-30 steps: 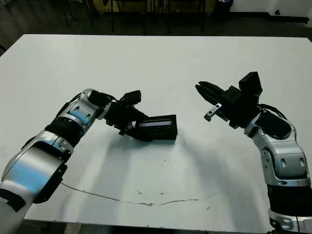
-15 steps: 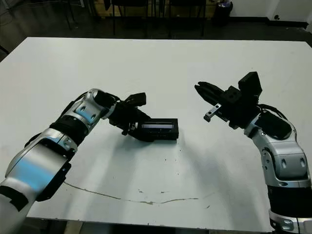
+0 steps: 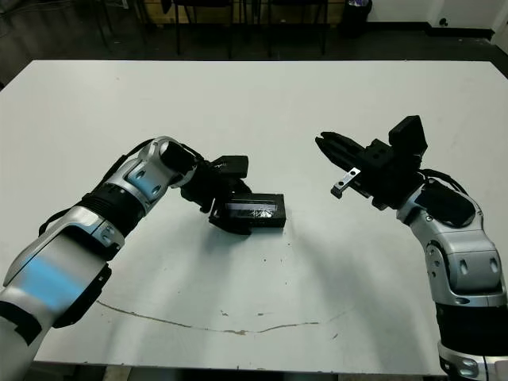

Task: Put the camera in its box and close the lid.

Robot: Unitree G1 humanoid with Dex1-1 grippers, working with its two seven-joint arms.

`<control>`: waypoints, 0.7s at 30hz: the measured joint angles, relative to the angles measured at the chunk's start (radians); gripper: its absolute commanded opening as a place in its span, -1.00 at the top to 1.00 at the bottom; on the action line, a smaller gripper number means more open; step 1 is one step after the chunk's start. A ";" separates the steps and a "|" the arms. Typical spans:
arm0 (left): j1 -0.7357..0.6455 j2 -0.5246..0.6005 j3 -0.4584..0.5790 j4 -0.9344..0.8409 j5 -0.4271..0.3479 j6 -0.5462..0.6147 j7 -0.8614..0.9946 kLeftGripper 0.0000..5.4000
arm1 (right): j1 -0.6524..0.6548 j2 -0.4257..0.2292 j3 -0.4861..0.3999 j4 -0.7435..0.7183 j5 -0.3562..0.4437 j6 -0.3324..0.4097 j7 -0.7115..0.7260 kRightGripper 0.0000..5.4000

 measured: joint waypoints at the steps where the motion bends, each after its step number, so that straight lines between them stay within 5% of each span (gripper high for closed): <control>1: 0.006 0.007 0.001 -0.005 -0.002 -0.019 0.008 -0.91 | 0.000 0.000 0.000 0.000 0.005 0.002 0.000 1.00; 15: 0.086 0.071 0.051 0.004 -0.086 -0.139 0.024 -0.99 | 0.020 0.000 0.000 -0.032 0.006 0.041 -0.022 1.00; 21: 0.173 0.200 0.095 -0.092 -0.133 -0.163 0.008 -0.99 | 0.022 0.000 0.000 -0.038 0.012 0.051 -0.022 1.00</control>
